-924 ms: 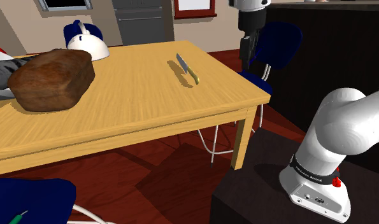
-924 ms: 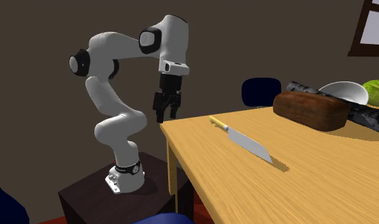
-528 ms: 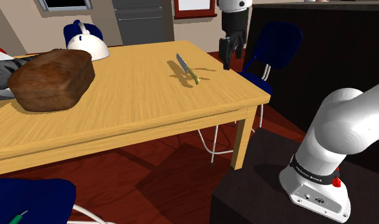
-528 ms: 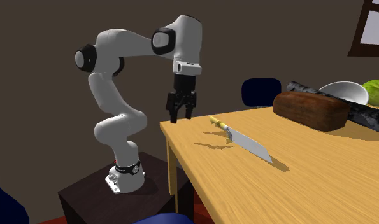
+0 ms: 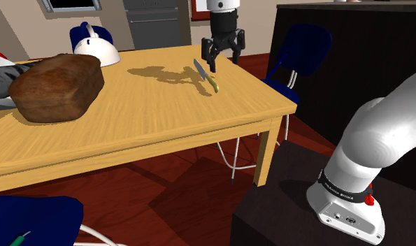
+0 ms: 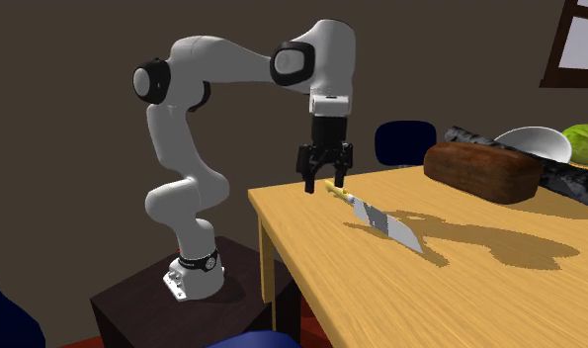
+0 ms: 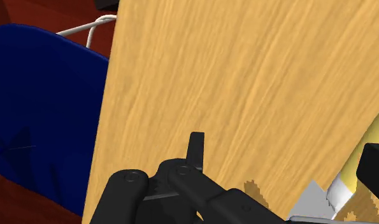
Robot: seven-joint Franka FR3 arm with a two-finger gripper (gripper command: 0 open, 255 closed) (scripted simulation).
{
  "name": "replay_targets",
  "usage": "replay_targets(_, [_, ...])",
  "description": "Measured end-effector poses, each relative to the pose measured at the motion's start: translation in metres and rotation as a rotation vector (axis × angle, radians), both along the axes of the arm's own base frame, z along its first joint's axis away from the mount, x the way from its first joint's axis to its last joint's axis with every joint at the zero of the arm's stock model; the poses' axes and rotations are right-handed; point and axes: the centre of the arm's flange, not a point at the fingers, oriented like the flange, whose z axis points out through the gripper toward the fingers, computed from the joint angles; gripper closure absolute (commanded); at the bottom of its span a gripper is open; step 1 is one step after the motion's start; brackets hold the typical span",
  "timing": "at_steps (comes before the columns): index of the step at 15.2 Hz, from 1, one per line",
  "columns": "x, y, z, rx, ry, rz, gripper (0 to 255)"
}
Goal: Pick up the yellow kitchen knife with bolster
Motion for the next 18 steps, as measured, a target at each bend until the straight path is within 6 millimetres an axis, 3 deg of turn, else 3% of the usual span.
replay_targets(7, [0.074,0.008,0.004,0.035,-0.066,-0.260,0])
replay_targets(14, [0.079,0.007,-0.028,0.037,-0.070,-0.278,0])
replay_targets(15, [0.079,0.007,-0.030,0.037,-0.070,-0.278,255])
replay_targets(18, [0.080,0.008,-0.032,0.038,-0.070,-0.279,255])
